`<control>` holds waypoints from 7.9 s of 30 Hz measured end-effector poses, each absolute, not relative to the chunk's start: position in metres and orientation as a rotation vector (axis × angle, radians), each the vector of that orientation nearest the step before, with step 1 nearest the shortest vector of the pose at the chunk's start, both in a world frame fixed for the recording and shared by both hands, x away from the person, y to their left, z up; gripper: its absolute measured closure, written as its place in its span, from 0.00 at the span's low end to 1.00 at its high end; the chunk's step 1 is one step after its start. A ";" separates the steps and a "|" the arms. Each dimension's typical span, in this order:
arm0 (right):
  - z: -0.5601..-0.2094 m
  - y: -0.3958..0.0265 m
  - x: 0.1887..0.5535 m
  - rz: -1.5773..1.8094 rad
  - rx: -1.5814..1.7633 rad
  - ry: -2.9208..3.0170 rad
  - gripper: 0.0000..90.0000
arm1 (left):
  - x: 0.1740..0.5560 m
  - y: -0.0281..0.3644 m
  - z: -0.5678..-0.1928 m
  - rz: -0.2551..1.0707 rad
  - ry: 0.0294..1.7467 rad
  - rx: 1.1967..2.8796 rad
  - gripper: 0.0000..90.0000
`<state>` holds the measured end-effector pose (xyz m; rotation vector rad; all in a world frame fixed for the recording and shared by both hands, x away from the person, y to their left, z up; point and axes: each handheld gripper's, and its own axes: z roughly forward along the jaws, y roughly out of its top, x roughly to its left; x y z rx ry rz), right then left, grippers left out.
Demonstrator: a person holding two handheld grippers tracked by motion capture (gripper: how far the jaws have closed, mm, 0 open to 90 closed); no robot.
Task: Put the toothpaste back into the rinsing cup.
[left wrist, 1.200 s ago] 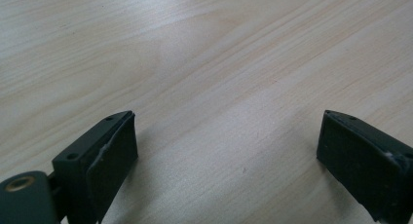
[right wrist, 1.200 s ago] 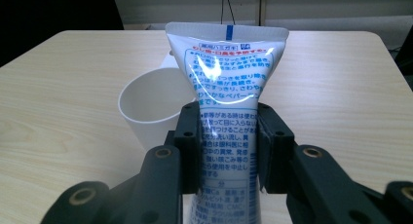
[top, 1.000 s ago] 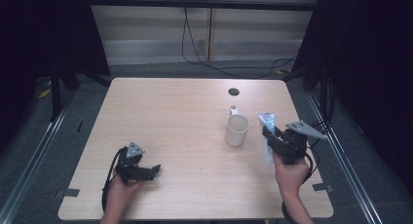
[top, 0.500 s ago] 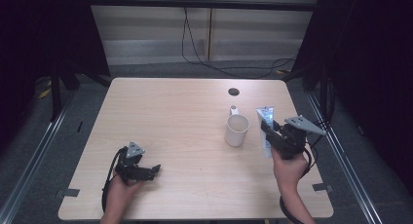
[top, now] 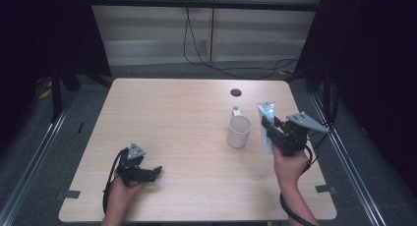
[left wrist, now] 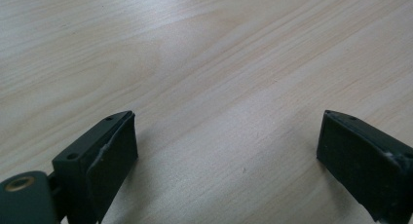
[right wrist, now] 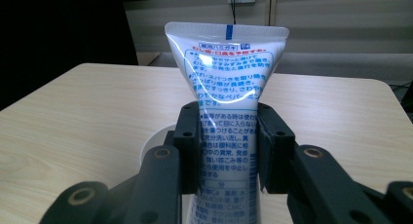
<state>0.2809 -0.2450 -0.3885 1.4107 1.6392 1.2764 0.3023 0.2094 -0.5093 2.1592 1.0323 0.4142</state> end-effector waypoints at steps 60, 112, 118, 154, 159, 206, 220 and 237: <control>-0.370 -0.193 0.340 1.318 1.317 1.625 0.74 | 0.302 0.209 -0.509 0.416 1.028 2.163 0.08; -0.405 -0.191 0.338 1.240 1.322 1.654 0.73 | 0.303 0.209 -0.509 0.414 1.025 2.163 0.08; -0.407 -0.192 0.338 1.233 1.327 1.662 0.73 | 0.303 0.209 -0.509 0.415 1.026 2.162 0.08; -0.427 -0.189 0.329 1.206 1.315 1.709 0.72 | 0.303 0.209 -0.510 0.414 1.025 2.160 0.08; -0.430 -0.189 0.328 1.209 1.312 1.711 0.72 | 0.303 0.209 -0.510 0.414 1.025 2.160 0.08; -0.447 -0.187 0.324 1.204 1.319 1.757 0.71 | 0.303 0.209 -0.509 0.414 1.025 2.162 0.08; -0.452 -0.186 0.323 1.187 1.290 1.784 0.69 | 0.303 0.209 -0.510 0.411 1.025 2.159 0.08; -0.450 -0.190 0.317 1.182 1.300 1.802 0.67 | 0.303 0.209 -0.509 0.411 1.025 2.161 0.08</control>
